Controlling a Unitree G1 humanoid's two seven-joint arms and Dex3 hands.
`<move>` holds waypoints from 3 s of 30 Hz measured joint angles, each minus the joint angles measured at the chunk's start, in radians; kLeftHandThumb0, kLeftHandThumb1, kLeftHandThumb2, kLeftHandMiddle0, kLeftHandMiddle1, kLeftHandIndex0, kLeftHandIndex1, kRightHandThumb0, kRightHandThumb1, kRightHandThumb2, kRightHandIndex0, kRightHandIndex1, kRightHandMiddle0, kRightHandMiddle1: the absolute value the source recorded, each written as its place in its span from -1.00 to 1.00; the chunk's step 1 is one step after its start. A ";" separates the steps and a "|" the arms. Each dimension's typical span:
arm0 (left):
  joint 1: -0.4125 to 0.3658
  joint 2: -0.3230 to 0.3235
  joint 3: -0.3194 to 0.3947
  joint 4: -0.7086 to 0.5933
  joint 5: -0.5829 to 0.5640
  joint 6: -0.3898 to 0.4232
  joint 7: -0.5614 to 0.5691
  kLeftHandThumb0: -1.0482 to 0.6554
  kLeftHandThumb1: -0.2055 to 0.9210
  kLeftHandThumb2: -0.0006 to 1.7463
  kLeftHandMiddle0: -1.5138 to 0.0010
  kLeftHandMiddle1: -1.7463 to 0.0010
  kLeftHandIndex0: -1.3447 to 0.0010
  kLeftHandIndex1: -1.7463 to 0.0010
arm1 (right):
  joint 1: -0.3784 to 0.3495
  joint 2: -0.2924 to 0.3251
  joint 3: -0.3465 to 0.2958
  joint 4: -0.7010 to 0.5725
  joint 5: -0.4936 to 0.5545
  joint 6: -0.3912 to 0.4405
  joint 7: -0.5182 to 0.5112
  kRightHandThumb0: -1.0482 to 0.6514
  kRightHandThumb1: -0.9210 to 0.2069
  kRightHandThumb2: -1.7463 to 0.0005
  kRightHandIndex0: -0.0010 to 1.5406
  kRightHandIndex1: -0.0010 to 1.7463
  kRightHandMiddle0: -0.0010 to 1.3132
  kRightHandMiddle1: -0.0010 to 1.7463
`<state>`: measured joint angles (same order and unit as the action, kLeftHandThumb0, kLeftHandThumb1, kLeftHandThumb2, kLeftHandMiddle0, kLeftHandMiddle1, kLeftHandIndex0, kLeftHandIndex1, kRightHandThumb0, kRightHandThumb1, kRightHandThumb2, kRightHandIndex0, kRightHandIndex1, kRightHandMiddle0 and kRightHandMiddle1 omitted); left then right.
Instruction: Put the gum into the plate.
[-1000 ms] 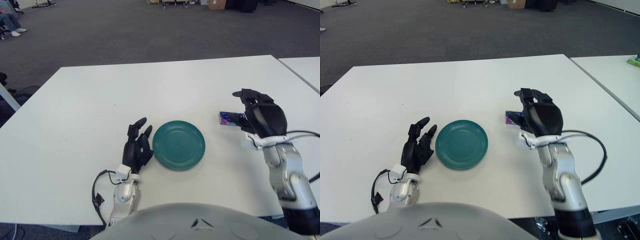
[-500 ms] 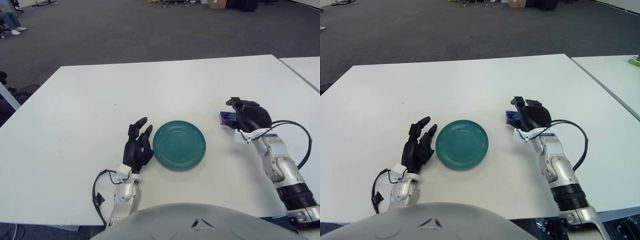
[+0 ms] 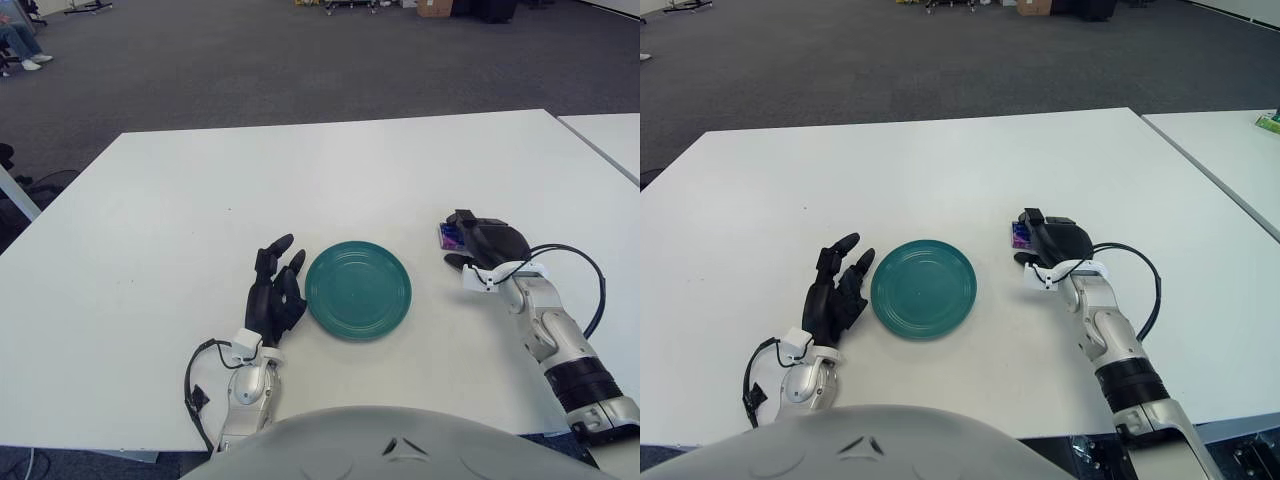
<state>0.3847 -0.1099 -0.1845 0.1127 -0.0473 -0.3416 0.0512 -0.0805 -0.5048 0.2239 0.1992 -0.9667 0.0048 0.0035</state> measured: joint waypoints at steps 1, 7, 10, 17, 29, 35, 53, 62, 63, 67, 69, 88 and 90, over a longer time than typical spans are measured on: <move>0.000 0.000 0.000 0.000 0.000 0.000 0.000 -0.72 1.00 -0.03 0.21 0.90 0.96 -0.07 | -0.006 -0.001 0.004 0.010 0.003 -0.002 -0.003 -0.62 -1.00 0.42 -0.45 -0.97 -1.00 -0.14; -0.002 0.000 -0.001 0.000 0.000 0.002 0.000 -0.71 1.00 -0.02 0.23 0.91 0.98 -0.06 | -0.032 -0.015 0.027 0.056 0.025 -0.010 -0.008 -0.58 -1.00 0.44 -0.45 -0.98 -1.00 -0.18; -0.004 0.000 -0.001 0.000 0.000 0.006 0.002 -0.71 1.00 -0.02 0.24 0.92 0.99 -0.05 | -0.040 -0.021 0.039 0.067 0.034 -0.009 0.001 -0.56 -1.00 0.44 -0.45 -0.98 -1.00 -0.21; -0.014 0.000 -0.002 0.004 0.000 0.017 0.002 -0.72 1.00 -0.02 0.24 0.92 0.99 -0.05 | -0.063 -0.046 0.076 0.108 0.034 -0.004 0.006 -0.52 -1.00 0.44 -0.45 -0.98 -1.00 -0.27; -0.035 0.000 -0.010 0.026 0.013 0.013 0.019 -0.74 1.00 -0.04 0.23 0.91 0.96 -0.07 | -0.199 -0.075 0.155 0.309 0.034 -0.038 -0.018 -0.47 -1.00 0.43 -0.42 -0.98 -1.00 -0.34; -0.044 0.000 -0.013 0.035 0.017 0.009 0.030 -0.74 1.00 -0.04 0.23 0.91 0.97 -0.06 | -0.236 -0.074 0.187 0.389 0.038 -0.056 -0.050 -0.47 -1.00 0.40 -0.32 -0.93 -1.00 -0.23; -0.041 0.001 -0.024 0.029 0.016 0.009 0.036 -0.72 1.00 -0.05 0.22 0.90 0.96 -0.06 | -0.359 -0.043 0.237 0.680 0.052 -0.104 -0.268 -0.53 -1.00 0.28 -0.23 0.91 -0.59 0.87; -0.036 0.001 -0.024 0.026 -0.001 -0.006 0.033 -0.69 1.00 -0.05 0.23 0.91 0.97 -0.05 | -0.421 0.002 0.258 0.799 0.055 -0.105 -0.357 -0.25 -0.55 0.00 0.03 1.00 -0.43 1.00; -0.035 0.001 -0.024 0.025 -0.005 -0.010 0.033 -0.69 1.00 -0.05 0.24 0.91 0.97 -0.05 | -0.426 0.007 0.258 0.809 0.057 -0.107 -0.363 -0.25 -0.54 -0.01 0.04 1.00 -0.43 1.00; -0.032 0.002 -0.024 0.021 -0.018 -0.019 0.028 -0.68 1.00 -0.06 0.24 0.91 0.98 -0.05 | -0.443 0.024 0.258 0.849 0.079 -0.111 -0.386 -0.24 -0.49 -0.04 0.10 1.00 -0.42 1.00; -0.030 0.002 -0.024 0.019 -0.024 -0.021 0.028 -0.68 1.00 -0.06 0.25 0.91 0.98 -0.05 | -0.449 0.028 0.258 0.861 0.089 -0.112 -0.390 -0.24 -0.48 -0.05 0.12 1.00 -0.41 1.00; -0.019 0.003 -0.021 0.000 -0.026 -0.018 0.028 -0.72 1.00 -0.08 0.25 0.91 0.99 -0.05 | -0.403 -0.056 0.242 0.601 0.192 -0.187 -0.232 -0.24 -0.45 -0.08 0.12 1.00 -0.40 1.00; -0.022 0.003 -0.022 -0.002 -0.025 -0.019 0.028 -0.72 1.00 -0.07 0.26 0.92 0.99 -0.05 | -0.375 -0.071 0.235 0.519 0.194 -0.183 -0.192 -0.24 -0.46 -0.07 0.11 1.00 -0.40 1.00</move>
<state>0.3631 -0.1065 -0.2068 0.1103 -0.0720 -0.3606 0.0790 -0.4555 -0.5754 0.4589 0.7185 -0.7724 -0.1782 -0.1886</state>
